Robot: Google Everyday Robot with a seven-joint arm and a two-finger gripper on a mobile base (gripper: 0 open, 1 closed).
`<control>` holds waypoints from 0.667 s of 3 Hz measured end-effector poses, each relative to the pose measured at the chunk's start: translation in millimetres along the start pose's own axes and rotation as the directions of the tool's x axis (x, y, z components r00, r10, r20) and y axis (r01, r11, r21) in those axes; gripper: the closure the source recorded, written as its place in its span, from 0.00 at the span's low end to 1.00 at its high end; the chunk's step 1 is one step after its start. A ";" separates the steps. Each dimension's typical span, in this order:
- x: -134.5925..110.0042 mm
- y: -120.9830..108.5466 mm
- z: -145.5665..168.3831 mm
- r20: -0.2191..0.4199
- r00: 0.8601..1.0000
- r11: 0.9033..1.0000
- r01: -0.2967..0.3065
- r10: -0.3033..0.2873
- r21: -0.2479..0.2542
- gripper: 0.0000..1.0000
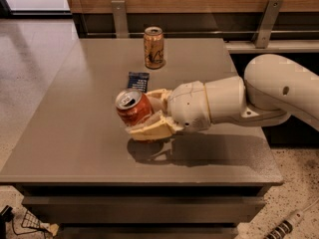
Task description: Knock coke can over
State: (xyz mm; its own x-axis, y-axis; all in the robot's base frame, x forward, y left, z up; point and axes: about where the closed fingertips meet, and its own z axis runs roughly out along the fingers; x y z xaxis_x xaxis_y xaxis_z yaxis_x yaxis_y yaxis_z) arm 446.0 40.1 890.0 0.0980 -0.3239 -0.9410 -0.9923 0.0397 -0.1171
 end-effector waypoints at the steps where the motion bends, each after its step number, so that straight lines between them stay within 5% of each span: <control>1: -1.5 -7.5 -2.5 -0.172 0.985 0.999 0.033 -0.030 0.011 1.00; 2: 1.5 -11.1 2.8 -0.329 0.942 0.997 0.074 -0.065 0.015 1.00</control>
Offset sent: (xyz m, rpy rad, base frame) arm 0.0205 -0.0004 -0.0068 -0.5495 -0.1071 -0.0737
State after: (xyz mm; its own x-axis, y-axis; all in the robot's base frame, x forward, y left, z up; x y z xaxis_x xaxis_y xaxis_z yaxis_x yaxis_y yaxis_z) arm 457.4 41.8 889.1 0.1325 -0.6185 -0.7745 -0.9810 0.0296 -0.1915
